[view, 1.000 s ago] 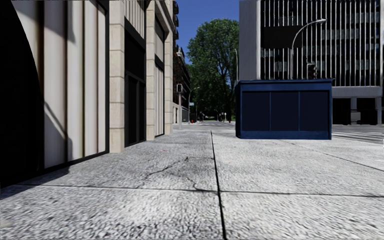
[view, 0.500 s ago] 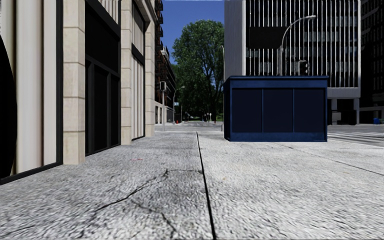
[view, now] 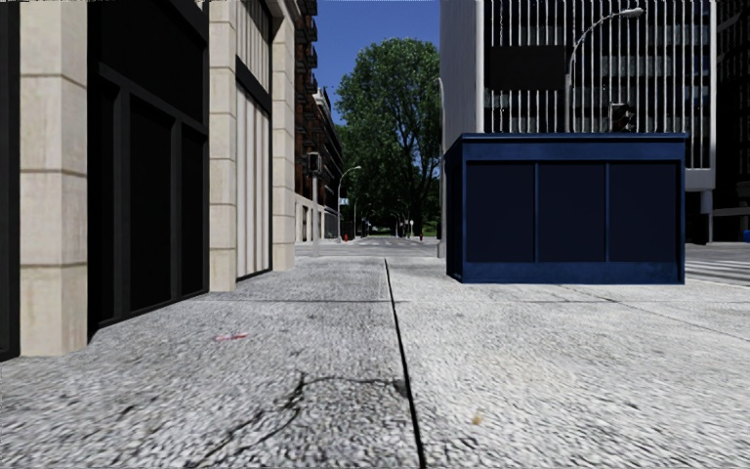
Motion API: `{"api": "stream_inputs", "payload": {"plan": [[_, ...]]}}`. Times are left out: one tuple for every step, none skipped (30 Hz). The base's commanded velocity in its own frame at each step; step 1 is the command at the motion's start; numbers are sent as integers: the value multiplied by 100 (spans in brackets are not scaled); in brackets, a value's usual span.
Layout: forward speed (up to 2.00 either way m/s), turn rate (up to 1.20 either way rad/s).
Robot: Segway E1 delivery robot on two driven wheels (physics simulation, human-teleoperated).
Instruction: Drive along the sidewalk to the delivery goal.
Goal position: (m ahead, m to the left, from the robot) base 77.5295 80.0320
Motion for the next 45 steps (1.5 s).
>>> {"api": "stream_inputs", "payload": {"plan": [[200, 0], [200, 0], [200, 0], [200, 5], [200, 18], [200, 26], [200, 26], [200, 32], [200, 47], [200, 51], [200, 39], [200, 39], [200, 0], [200, 0], [200, 0], [200, 0], [200, 0], [200, 0], [200, 0], [200, 0], [200, 0], [200, 0], [200, 0], [200, 0], [200, 0], [200, 0], [200, 0], [200, 0], [200, 0], [200, 0], [200, 0], [200, 0], [200, 0], [200, 0], [200, 0], [200, 0], [200, 0], [200, 0], [200, 0], [200, 0], [200, 0], [200, 0], [200, 0], [200, 0], [200, 0]]}}
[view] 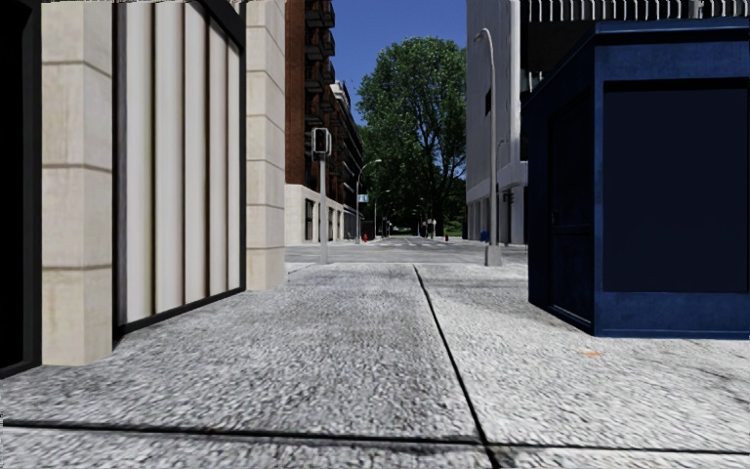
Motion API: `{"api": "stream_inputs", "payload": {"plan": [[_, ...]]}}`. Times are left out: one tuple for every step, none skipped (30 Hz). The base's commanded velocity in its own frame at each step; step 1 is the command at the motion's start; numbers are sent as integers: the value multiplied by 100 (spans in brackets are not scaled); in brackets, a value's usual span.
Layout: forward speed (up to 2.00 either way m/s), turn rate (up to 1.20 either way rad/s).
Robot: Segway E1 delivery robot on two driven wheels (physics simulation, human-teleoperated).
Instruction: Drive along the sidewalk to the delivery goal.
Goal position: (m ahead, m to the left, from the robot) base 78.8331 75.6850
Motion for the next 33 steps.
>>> {"api": "stream_inputs", "payload": {"plan": [[200, 0], [200, 0], [200, 0], [200, 0], [200, 0], [200, 0], [200, 0], [200, 0], [200, 0], [200, 0], [200, 0], [200, 0], [200, 0], [200, 0], [200, 0], [200, 0], [200, 0], [200, 0], [200, 0], [200, 0], [200, 0], [200, 0], [200, 0], [200, 0], [200, 0], [200, 0], [200, 0], [200, 0], [200, 0], [200, 0], [200, 0], [200, 0], [200, 0]]}}
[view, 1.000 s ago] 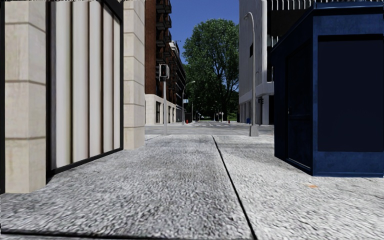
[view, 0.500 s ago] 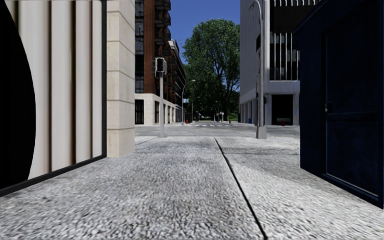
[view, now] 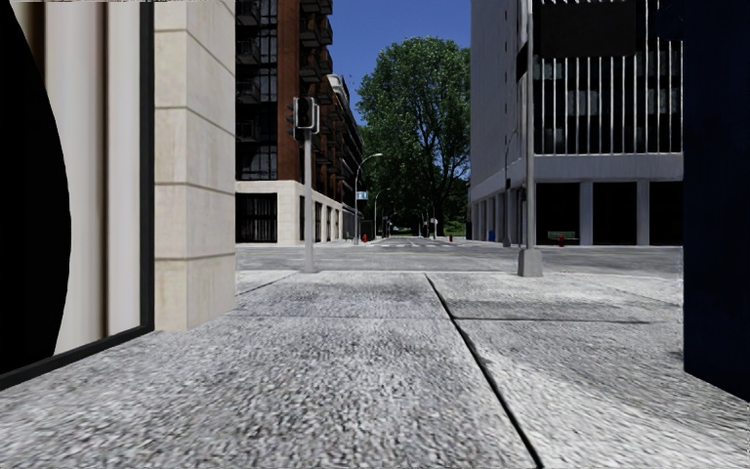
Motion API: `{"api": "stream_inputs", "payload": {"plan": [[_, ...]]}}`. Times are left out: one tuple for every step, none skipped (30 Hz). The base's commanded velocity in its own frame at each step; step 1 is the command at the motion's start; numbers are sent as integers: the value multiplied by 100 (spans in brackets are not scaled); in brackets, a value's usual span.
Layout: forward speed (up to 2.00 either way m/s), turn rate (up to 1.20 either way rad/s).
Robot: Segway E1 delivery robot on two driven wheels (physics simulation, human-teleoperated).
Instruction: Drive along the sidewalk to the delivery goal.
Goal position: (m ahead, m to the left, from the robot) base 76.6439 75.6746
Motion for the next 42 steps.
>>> {"api": "stream_inputs", "payload": {"plan": [[200, 0], [200, 0], [200, 0], [200, 0], [200, 0], [200, 0], [200, 0], [200, 0], [200, 0], [200, 0], [200, 0], [200, 0], [200, 0], [200, 0], [200, 0], [200, 0], [200, 0], [200, 0], [200, 0], [200, 0], [200, 0], [200, 0], [200, 0], [200, 0], [200, 0], [200, 0], [200, 0], [200, 0], [199, 0], [199, 0], [199, 0], [198, 0], [198, 0], [198, 0], [197, 0], [197, 0], [197, 0], [197, 0], [197, 0], [197, 0], [197, 0], [197, 12]]}}
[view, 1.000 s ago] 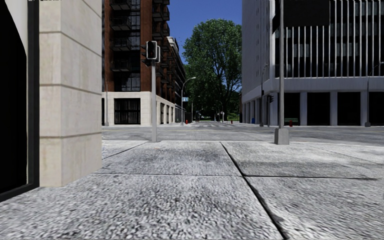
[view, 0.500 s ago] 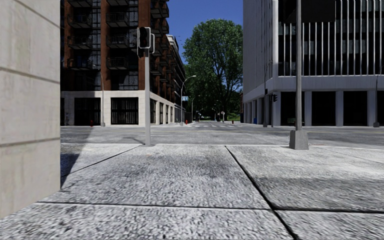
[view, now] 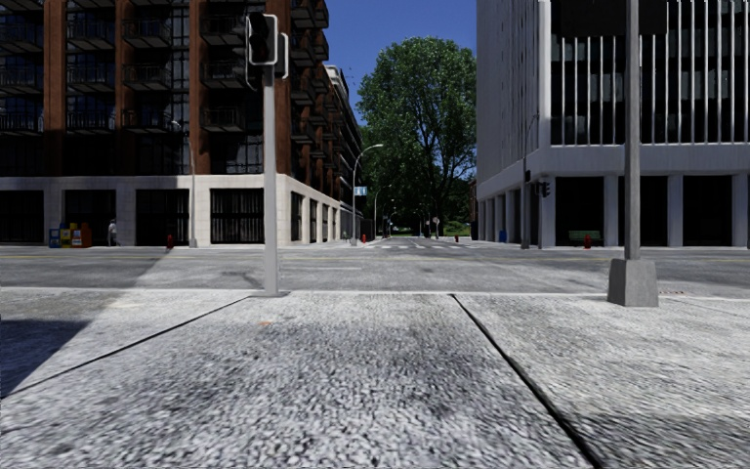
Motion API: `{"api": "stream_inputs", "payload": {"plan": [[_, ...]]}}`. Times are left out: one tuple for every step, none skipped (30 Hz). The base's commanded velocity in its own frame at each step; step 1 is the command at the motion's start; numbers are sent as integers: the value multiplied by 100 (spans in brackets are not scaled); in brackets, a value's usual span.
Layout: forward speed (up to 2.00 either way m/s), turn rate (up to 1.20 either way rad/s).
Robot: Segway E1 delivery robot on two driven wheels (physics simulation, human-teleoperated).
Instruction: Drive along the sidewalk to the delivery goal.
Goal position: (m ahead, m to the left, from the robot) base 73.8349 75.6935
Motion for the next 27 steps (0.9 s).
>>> {"api": "stream_inputs", "payload": {"plan": [[197, 28], [197, 36], [197, 36], [194, 41], [183, 45], [170, 50], [161, 52], [161, 52], [141, 53], [124, 54], [116, 58], [116, 58], [113, 60], [112, 62], [112, 66], [112, 68], [112, 68], [112, 68], [111, 68], [111, 69], [111, 69], [111, 72], [111, 79], [111, 84], [111, 85], [111, 85], [111, 85]]}}
